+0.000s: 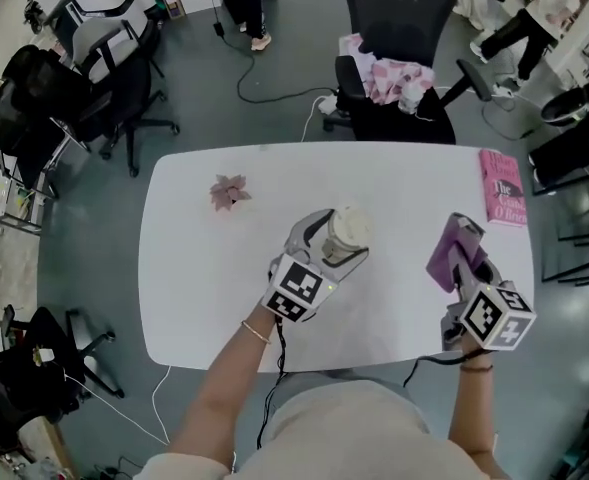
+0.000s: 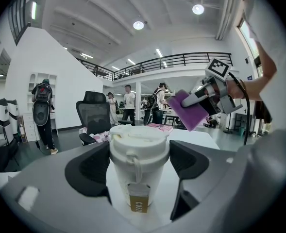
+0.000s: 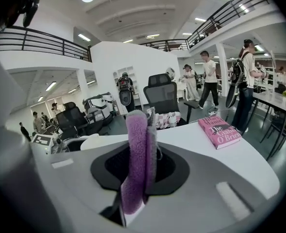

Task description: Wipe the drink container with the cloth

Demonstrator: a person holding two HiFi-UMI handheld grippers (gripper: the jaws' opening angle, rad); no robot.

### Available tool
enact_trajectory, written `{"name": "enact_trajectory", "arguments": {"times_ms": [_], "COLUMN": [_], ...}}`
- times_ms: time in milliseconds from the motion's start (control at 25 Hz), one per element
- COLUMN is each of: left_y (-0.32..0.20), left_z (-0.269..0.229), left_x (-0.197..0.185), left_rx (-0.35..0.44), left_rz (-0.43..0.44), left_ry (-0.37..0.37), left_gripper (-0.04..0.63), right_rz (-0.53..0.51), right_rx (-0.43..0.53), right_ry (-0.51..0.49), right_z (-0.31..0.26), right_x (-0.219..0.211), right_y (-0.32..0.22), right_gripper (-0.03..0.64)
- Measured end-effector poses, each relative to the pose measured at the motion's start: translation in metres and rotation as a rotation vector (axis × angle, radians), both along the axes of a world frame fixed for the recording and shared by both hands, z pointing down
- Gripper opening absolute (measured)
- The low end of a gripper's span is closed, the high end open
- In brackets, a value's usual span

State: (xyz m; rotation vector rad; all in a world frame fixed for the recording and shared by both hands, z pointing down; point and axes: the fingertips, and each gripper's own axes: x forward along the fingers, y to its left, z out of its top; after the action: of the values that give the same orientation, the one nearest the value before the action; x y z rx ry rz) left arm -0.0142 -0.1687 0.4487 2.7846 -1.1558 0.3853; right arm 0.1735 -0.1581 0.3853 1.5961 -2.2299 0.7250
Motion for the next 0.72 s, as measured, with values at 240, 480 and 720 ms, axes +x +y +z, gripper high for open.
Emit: {"name": "enact_trajectory", "arguments": {"times_ms": [240, 480, 720], "left_y": [0.000, 0.000, 0.000], "left_z": [0.002, 0.001, 0.000], "left_x": [0.000, -0.001, 0.000], "left_rx": [0.005, 0.014, 0.019], "left_rz": [0.009, 0.011, 0.016], "left_ry": [0.010, 0.016, 0.024], "left_gripper": [0.387, 0.387, 0.387], "right_rz": [-0.167, -0.388, -0.642], "right_rx": [-0.007, -0.064, -0.179], "right_ry": [-0.022, -0.038, 0.073], "right_z": [-0.017, -0.029, -0.022], "right_x": [-0.031, -0.070, -0.108], "right_y": [-0.005, -0.007, -0.001], "right_gripper": [0.069, 0.069, 0.069]}}
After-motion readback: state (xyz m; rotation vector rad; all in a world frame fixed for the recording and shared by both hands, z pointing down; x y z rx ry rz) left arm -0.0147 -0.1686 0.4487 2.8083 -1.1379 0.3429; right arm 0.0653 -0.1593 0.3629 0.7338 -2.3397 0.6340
